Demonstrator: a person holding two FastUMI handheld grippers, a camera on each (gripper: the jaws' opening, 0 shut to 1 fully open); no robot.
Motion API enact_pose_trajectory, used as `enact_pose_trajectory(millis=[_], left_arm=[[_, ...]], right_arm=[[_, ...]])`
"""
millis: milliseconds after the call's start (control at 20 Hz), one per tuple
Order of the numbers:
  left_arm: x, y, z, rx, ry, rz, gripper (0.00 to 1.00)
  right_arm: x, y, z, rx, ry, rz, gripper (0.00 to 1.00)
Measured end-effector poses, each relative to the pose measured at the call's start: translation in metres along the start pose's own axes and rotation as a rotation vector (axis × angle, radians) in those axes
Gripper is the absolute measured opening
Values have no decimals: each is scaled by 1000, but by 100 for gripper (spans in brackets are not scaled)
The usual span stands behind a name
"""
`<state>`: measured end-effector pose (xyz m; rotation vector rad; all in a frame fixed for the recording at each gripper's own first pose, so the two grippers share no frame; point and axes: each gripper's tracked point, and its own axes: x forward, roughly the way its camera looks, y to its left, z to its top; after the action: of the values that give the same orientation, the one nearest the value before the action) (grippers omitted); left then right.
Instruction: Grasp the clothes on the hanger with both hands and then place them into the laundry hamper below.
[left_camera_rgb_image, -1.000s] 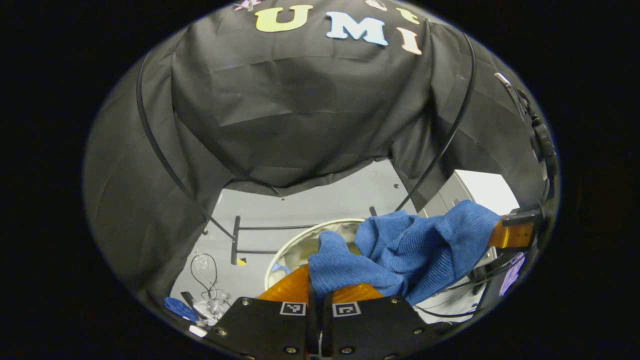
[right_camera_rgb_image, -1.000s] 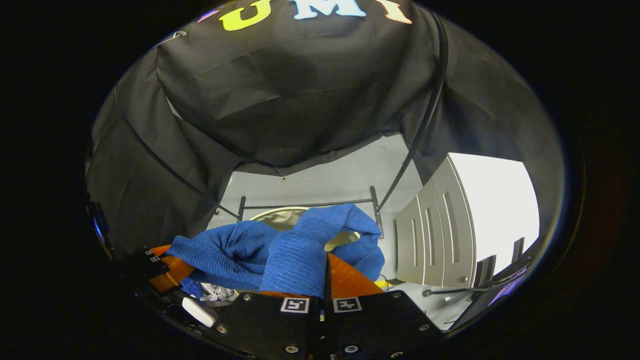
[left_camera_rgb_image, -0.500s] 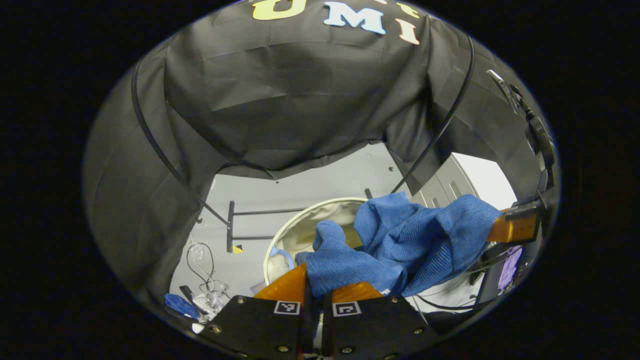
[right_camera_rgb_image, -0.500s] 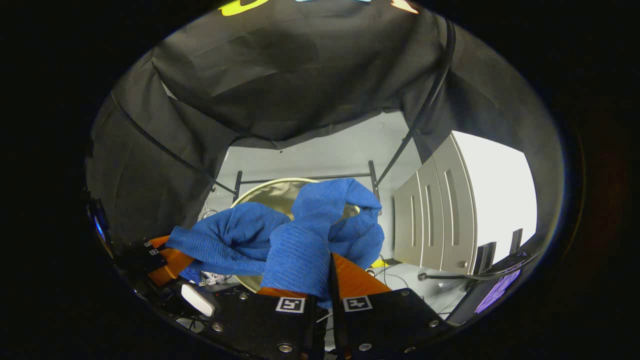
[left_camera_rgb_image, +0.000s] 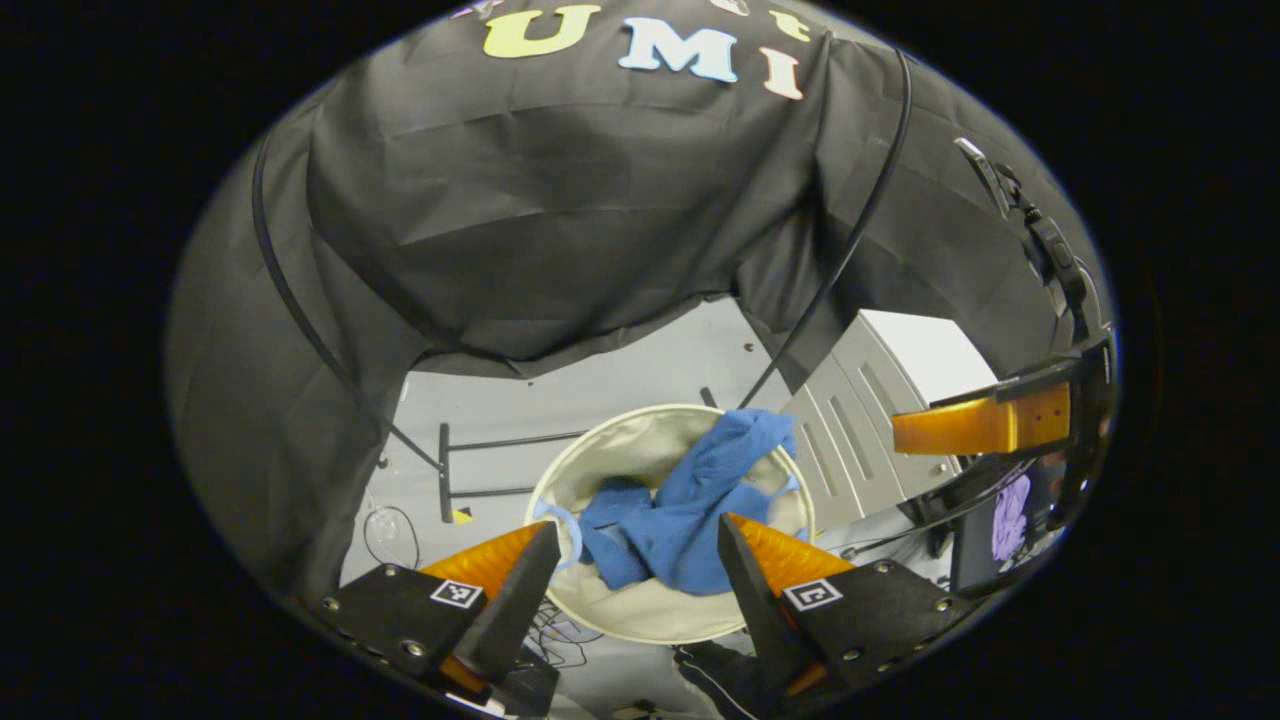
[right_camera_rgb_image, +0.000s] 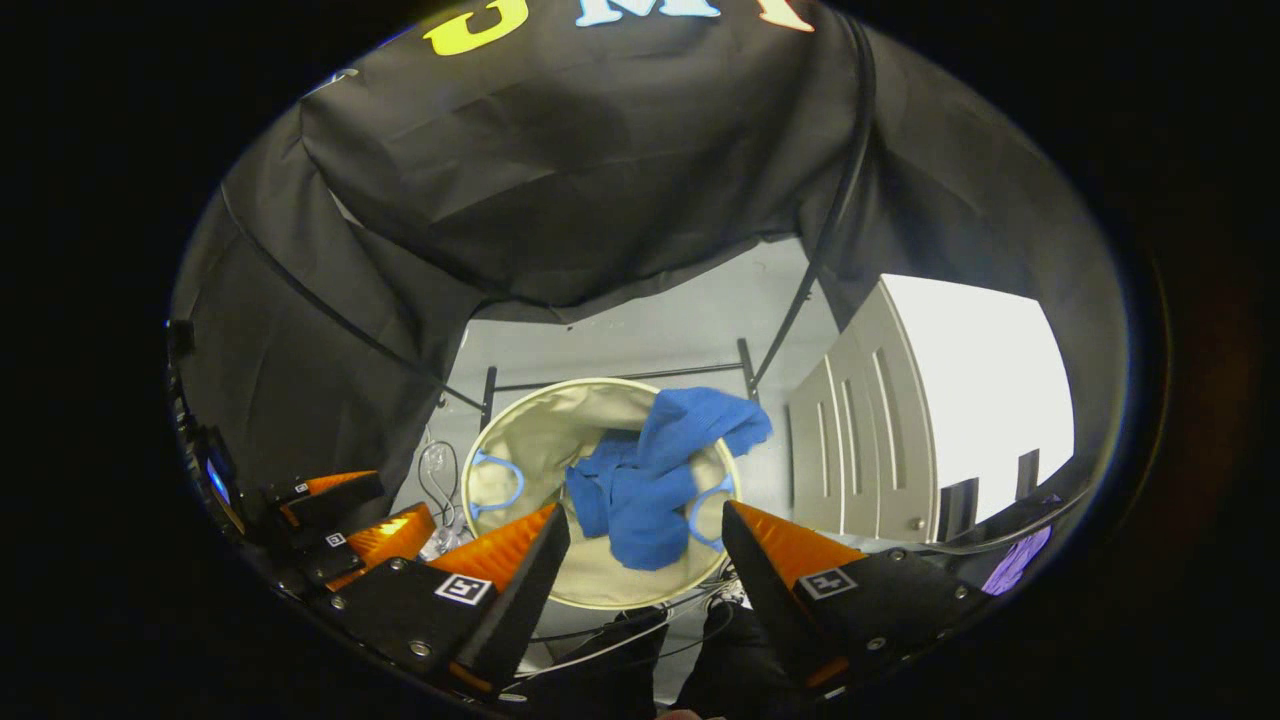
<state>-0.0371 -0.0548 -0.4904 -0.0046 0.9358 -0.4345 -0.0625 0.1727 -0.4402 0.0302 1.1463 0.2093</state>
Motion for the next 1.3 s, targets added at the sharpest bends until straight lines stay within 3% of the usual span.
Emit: enact_pose_trajectory(millis=[100, 250, 300, 400, 500, 700, 800, 850, 950, 1000, 1050, 1100, 1300], left_arm=[[-14, -8, 8, 16, -19, -9, 88], [-37, -18, 30, 47, -71, 12, 88], [-46, -23, 39, 46, -89, 23, 93], [-62, -38, 63, 33, -135, 41, 88], [-82, -52, 94, 29, -193, 76, 93], [-132, -92, 163, 5, -347, 157, 88], [-161, -112, 199, -14, -433, 200, 88], [-178, -122, 220, -25, -484, 219, 93], [-211, -141, 256, -38, -584, 265, 88], [-228, -149, 273, -47, -628, 289, 88], [-243, -158, 288, -59, -670, 309, 88], [-260, -165, 299, -76, -715, 327, 88], [-330, -204, 340, -114, -873, 335, 89]], right_arm=[[-14, -11, 10, 15, -46, -4, 95], [-40, -36, 30, 16, -141, -21, 95], [-48, -43, 36, 16, -175, -20, 92], [-66, -57, 50, 18, -239, -10, 96], [-85, -74, 69, 4, -306, 4, 95], [-133, -106, 110, -37, -448, 28, 95], [-163, -115, 136, -29, -538, 64, 95], [-179, -119, 149, -26, -581, 86, 95], [-211, -139, 176, -38, -670, 119, 95], [-226, -146, 185, -50, -714, 129, 99], [-239, -154, 194, -63, -754, 132, 92], [-254, -161, 201, -76, -794, 138, 91], [-312, -188, 235, -89, -938, 138, 91]])
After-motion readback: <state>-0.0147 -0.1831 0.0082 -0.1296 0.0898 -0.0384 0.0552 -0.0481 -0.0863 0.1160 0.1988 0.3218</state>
